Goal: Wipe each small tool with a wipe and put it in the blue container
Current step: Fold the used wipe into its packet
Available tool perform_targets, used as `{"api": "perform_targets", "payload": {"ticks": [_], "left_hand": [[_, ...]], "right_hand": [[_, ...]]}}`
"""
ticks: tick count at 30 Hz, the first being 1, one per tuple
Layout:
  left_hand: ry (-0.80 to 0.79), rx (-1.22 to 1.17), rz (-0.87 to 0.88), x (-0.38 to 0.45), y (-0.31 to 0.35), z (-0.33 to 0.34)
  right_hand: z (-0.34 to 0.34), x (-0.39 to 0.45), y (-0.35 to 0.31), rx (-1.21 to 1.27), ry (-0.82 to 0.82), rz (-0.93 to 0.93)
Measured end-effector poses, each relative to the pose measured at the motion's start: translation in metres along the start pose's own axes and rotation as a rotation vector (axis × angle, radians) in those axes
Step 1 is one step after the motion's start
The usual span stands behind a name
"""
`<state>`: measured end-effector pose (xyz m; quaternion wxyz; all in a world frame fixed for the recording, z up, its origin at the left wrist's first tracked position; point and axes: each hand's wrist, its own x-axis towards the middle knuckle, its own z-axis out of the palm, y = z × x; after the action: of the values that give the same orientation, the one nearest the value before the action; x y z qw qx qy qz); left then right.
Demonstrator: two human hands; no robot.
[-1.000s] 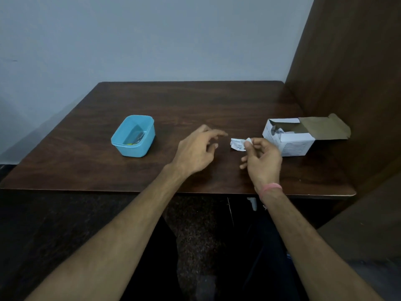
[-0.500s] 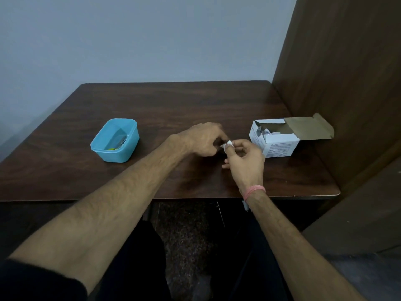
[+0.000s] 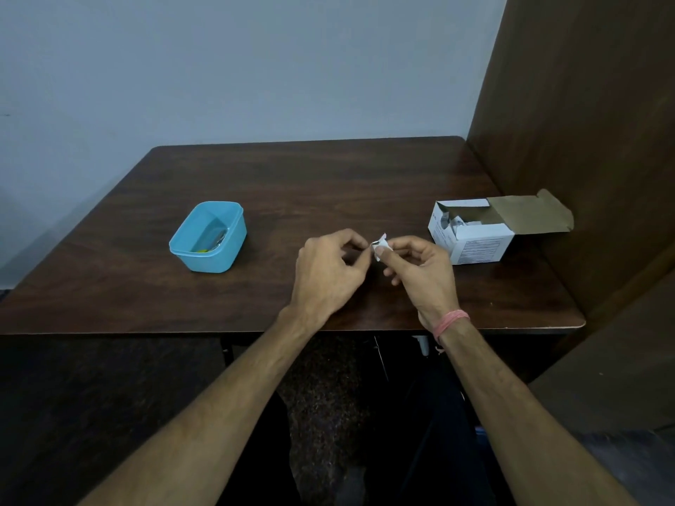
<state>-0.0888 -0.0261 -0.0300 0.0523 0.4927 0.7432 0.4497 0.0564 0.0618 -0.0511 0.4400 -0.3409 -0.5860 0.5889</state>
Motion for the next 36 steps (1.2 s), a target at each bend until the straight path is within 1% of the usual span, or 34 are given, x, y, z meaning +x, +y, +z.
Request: {"api": "perform_targets", "payload": {"ticks": [3,5,7,10,14,18,22,26,28,31,36], "left_hand": [[-0.029,-0.091,0.038,-0.005,-0.005,0.002],[-0.057,-0.11,0.054,-0.007,-0.009,0.001],[-0.096,-0.147,0.03,-0.007,-0.013,0.001],[-0.151,-0.28,-0.014,-0.008,-0.018,0.001],[-0.132,-0.37,-0.031,-0.007,-0.021,0.002],[-0.063,-0.398,-0.074,-0.006,-0.024,0.005],[-0.009,-0.401,-0.112,-0.005,-0.029,0.007],[-0.031,-0.378,-0.102,-0.006,-0.031,0.007],[-0.056,-0.383,-0.09,-0.007,-0.031,0.006],[-0.086,-0.422,-0.096,-0.006,-0.032,0.004],[-0.083,-0.487,-0.085,-0.006,-0.03,0.001]], "right_hand": [[0.0,-0.001,0.0,0.0,-0.008,0.001],[0.0,-0.002,0.0,-0.004,-0.014,0.003],[0.0,-0.002,0.0,-0.002,-0.013,0.008],[0.0,-0.001,0.001,-0.001,-0.009,0.006],[0.0,-0.002,0.001,-0.012,-0.018,-0.004],[0.002,-0.004,0.001,-0.039,-0.018,-0.028],[-0.004,-0.006,-0.003,-0.022,-0.146,-0.022],[-0.008,-0.006,-0.005,-0.026,-0.231,0.002],[-0.006,-0.006,-0.004,-0.05,-0.228,0.0],[-0.005,-0.005,-0.001,-0.097,-0.175,0.006],[-0.004,-0.004,-0.004,-0.054,-0.142,0.05]]}}
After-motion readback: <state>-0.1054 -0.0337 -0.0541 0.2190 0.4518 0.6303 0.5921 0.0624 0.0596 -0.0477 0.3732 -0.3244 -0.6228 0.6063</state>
